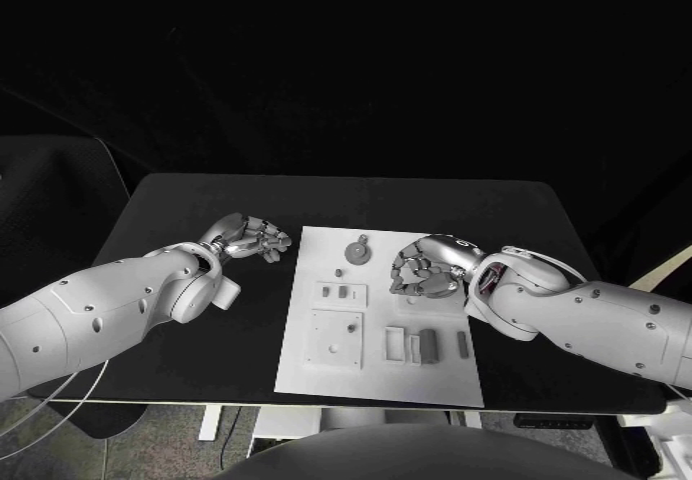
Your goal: Assemble the parts on the task board
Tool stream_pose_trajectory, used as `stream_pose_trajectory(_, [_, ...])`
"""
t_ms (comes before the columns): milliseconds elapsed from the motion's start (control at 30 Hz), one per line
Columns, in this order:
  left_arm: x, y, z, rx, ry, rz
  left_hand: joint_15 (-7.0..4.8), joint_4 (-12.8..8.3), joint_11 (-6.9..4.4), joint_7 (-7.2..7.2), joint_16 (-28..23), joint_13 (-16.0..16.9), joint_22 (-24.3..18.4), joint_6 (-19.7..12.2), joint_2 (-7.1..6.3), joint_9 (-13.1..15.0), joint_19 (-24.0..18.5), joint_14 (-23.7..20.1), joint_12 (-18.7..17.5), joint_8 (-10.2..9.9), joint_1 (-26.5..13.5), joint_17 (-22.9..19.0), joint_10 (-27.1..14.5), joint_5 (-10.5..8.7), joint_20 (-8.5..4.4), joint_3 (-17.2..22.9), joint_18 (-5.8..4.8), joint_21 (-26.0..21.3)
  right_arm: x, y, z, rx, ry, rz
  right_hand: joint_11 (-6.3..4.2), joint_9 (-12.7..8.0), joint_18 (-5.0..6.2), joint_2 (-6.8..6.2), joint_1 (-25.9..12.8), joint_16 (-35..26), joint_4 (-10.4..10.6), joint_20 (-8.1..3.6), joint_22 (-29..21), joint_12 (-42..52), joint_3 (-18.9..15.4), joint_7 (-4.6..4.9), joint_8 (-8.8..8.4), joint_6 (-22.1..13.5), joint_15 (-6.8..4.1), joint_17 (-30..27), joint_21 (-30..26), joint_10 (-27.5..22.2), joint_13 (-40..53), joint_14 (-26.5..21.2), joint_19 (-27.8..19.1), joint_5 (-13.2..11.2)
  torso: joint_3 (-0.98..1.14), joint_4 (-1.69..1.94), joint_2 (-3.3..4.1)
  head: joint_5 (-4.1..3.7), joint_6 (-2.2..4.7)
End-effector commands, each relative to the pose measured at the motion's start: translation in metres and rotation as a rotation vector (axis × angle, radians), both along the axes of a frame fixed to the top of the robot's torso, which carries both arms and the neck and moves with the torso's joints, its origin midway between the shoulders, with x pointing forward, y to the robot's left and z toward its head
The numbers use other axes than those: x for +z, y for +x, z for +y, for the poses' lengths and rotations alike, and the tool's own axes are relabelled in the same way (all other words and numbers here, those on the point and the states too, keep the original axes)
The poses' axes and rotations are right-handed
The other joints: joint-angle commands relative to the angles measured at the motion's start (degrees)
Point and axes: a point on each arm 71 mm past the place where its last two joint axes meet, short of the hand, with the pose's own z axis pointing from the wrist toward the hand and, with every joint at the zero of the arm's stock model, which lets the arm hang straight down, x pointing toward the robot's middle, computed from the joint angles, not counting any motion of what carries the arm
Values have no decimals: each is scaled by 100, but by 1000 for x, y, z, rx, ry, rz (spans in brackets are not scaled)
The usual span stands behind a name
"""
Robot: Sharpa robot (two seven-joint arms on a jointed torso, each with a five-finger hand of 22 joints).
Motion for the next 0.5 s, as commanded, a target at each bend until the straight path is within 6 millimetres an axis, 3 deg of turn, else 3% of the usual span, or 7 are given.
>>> stream_pose_trajectory(33, [1, 0, -3, -13, -14, -1, 17, -3, 5, -4, -26, 7, 9, -35, 21, -5, -41, 40, -29, -23, -23, -8, -46, 16, -12, -36, 11, -33, 2, -5, 21, 59, 39, 30, -5, 7, 9, 33, -22, 25, -3, 1, -7, 4, 41, 272, 41, 325, -6, -9, 387, 30, -6, 27, 58, 8, 3, -7, 0, 20, -4])
stream_pose_trajectory(200, [1, 0, -5, -16, -16, -2, 17, -3, 5, -4, -27, 7, 9, -36, 21, -5, -41, 40, -30, -24, -24, -9, -46, 15, -12, -37, 10, -33, 5, -10, 50, 119, 74, 37, -5, 7, 9, 36, -28, 25, 1, 2, -7, 4, 44, 271, 41, 329, -6, -9, 388, 31, -7, 28, 59, 8, 3, 0, 1, 31, 5])
stream_pose_trajectory(500, [1, 0, -5, -15, -16, -1, 18, -3, 5, -4, -29, 7, 9, -37, 19, -5, -41, 40, -31, -24, -25, -9, -46, 15, -12, -38, 10, -34, -5, -21, 77, 194, 68, 57, -4, 8, 8, 42, -36, 26, 5, 2, -7, 4, 49, 271, 41, 333, -6, -9, 389, 33, -8, 29, 60, 8, -3, -4, 3, 55, -6])
